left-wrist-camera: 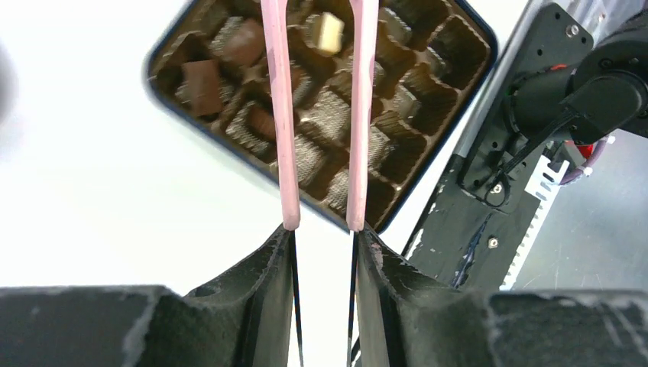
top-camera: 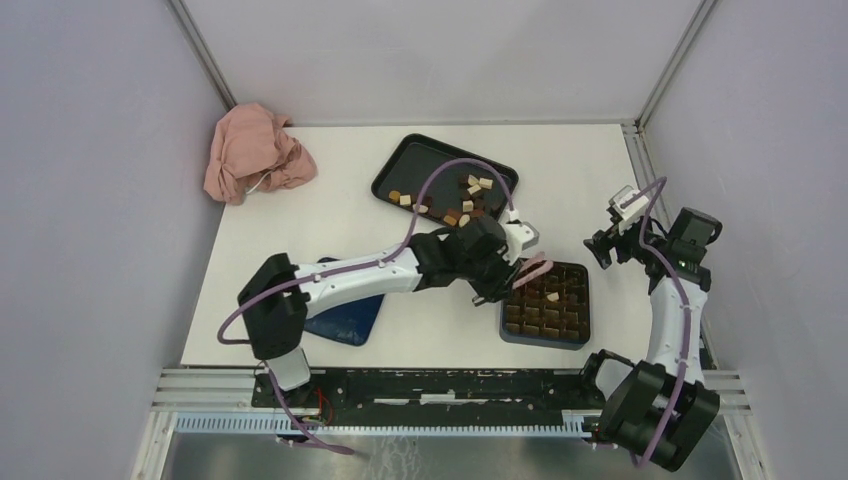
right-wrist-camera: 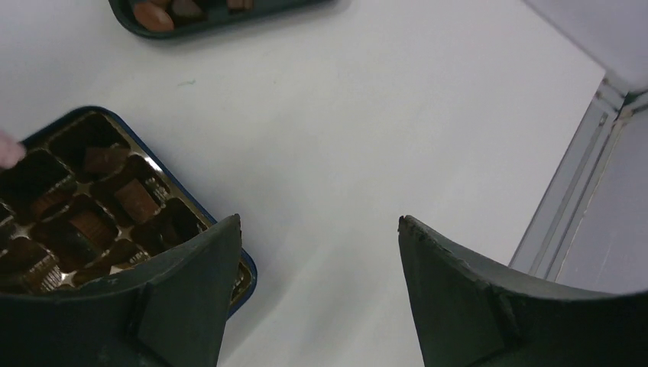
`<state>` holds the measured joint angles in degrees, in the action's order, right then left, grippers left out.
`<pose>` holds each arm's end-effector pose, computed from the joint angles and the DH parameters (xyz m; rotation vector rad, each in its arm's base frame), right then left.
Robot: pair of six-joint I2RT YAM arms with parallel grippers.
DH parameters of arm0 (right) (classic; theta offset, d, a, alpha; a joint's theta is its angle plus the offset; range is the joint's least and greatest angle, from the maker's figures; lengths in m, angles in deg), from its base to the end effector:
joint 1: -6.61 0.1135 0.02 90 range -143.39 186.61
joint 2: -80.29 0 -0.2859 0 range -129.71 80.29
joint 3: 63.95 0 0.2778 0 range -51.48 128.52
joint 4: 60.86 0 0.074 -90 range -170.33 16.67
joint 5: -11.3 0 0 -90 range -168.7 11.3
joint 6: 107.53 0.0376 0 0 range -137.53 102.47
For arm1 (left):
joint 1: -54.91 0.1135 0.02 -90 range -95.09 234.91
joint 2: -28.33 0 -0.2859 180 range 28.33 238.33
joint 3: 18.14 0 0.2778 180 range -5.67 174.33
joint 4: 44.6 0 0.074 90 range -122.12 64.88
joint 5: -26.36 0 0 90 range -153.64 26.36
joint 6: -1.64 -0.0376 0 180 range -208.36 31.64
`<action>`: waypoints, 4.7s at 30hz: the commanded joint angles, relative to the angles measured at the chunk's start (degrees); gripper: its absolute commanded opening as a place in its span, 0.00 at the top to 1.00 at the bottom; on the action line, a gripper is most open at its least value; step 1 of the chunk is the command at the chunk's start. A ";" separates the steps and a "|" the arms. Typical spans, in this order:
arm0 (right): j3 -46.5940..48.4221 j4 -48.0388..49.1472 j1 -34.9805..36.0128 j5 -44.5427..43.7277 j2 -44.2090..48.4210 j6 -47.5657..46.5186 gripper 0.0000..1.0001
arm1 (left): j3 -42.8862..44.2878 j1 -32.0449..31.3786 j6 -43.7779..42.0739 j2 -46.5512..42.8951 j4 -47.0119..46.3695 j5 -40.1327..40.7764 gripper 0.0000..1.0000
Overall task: Pack the chocolate
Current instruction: Place the fake chocolate in the packing box, then pick up the fake chocolate from the plate.
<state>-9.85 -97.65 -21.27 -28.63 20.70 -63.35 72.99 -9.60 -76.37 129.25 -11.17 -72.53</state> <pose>0.2118 -0.0795 0.2675 -0.7135 1.8940 0.2150 0.1793 -0.3897 0.2709 1.1673 2.1784 -0.8122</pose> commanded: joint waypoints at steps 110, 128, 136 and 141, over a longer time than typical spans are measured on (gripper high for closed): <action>2.32 7.67 14.43 9.98 -3.08 6.62 0.20 | 41.81 35.98 -30.53 35.32 31.17 -19.32 0.63; 2.32 7.57 14.43 9.90 -3.08 6.54 0.20 | 40.80 35.73 -28.69 33.45 29.99 -20.60 0.75; 2.29 7.52 14.41 9.74 -3.16 6.45 0.20 | 37.91 35.67 -24.39 31.20 24.94 -15.70 0.90; 2.32 7.42 14.40 9.79 -3.24 6.35 0.20 | 34.22 35.80 -21.83 27.96 21.13 -12.77 0.97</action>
<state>-10.00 -90.63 -7.00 -19.43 16.85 -56.40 108.96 26.07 -102.19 162.89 17.07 -88.96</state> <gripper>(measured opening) 0.800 0.324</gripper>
